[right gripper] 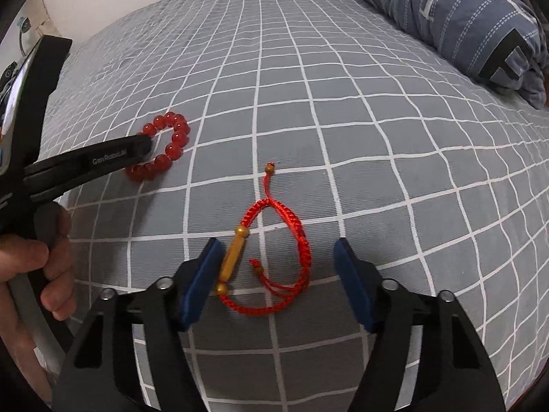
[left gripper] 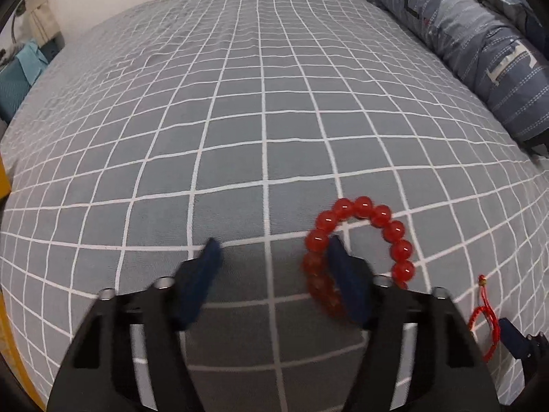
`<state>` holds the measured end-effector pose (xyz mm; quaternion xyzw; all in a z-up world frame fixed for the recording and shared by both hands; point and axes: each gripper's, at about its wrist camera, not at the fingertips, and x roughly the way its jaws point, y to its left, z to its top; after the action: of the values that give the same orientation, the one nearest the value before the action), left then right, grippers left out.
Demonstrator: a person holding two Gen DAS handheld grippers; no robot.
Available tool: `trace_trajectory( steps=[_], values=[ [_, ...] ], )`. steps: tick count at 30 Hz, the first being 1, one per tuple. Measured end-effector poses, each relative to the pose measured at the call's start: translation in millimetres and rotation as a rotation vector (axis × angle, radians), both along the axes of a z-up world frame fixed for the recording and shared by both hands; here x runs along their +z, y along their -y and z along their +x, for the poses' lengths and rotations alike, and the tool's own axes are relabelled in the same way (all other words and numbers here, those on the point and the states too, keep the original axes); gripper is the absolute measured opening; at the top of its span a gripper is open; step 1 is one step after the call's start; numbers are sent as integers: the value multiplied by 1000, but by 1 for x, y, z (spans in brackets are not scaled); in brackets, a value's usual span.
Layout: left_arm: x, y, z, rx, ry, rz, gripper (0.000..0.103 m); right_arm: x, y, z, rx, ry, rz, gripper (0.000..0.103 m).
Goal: Organize jewelry
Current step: 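Grasp the red round bead bracelet with the left tool while the right tool grasps the red cord bracelet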
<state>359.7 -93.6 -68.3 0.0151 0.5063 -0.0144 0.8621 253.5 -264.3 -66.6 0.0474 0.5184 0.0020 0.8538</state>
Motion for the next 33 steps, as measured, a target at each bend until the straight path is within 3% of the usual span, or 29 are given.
trace_trajectory(
  steps=[6, 8, 11, 13, 25, 33],
  values=[
    [2, 10, -6, -26, 1, 15, 35, 3, 2, -1, 1, -3, 2, 44],
    [3, 9, -8, -29, -5, 1, 19, 4, 2, -2, -2, -2, -3, 35],
    [5, 12, -8, -35, -3, 3, 14, 4, 3, -2, -7, 1, -4, 24],
    [5, 12, -10, -40, 4, 8, 14, 5, 3, -2, -6, 4, -6, 11],
    [13, 5, -13, -50, 14, -18, 13, 12, 4, -5, -6, 18, -23, 9],
    [34, 2, -24, -56, 43, -53, 13, 27, 2, -13, 0, 41, -24, 9]
  ],
)
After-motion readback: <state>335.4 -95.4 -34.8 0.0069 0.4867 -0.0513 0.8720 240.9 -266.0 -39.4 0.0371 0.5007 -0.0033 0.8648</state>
